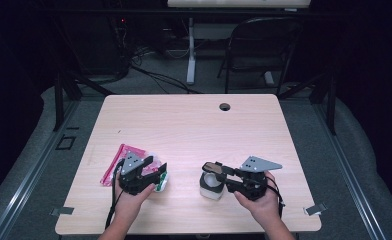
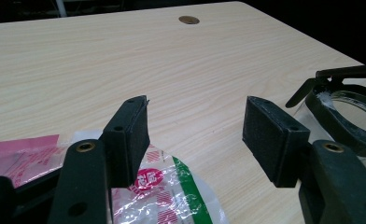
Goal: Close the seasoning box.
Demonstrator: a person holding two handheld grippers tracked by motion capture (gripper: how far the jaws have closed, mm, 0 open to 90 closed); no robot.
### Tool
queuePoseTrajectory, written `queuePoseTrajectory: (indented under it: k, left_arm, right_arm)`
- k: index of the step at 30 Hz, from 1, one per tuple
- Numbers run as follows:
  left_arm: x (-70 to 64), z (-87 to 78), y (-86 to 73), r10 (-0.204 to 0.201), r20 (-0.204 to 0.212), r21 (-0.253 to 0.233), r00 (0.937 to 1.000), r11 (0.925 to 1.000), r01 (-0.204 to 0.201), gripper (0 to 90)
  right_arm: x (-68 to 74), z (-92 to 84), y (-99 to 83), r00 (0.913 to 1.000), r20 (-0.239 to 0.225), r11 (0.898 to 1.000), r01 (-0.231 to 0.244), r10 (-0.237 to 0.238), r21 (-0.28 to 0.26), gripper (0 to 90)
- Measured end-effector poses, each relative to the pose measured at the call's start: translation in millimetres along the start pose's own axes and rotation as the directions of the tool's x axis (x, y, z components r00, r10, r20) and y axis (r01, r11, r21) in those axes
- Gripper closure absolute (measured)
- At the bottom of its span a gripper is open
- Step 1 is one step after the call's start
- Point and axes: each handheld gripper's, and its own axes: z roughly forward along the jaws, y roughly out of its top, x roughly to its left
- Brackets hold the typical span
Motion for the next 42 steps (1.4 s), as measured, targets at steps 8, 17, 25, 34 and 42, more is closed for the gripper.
queuePoseTrajectory:
  k: [8,17,25,34,42]
  left_arm:
    - [0.0,-0.1,0.0,-0.001,0.0,0.0,1.0,1.0,0.001,40.2]
    - [0.3,-0.6,0.1,-0.003,-0.002,-0.002,1.0,1.0,0.003,40.2]
    - [0.7,-1.4,0.5,-0.002,-0.001,0.0,1.0,1.0,0.002,40.2]
    - [0.4,-1.7,0.6,-0.001,0.0,0.0,1.0,1.0,0.001,40.2]
    - [0.9,-2.0,0.9,-0.002,-0.001,0.001,1.0,1.0,0.002,40.2]
  right_arm:
    - [1.9,0.4,-1.2,0.9998,0.005,1.0,0.02,-0.02,0.012,64.2]
    - [5.5,4.0,-4.1,0.9988,-0.004,0.998,0.049,-0.049,0.038,63.8]
    - [6.8,7.7,-6.8,0.9982,-0.018,0.996,0.058,-0.057,0.065,63.5]
    - [7.7,12.4,-9.2,0.9975,-0.012,0.993,0.07,-0.069,0.097,62.7]
    - [5.1,11.4,-8.8,0.999,-0.029,0.996,0.036,-0.033,0.082,59.2]
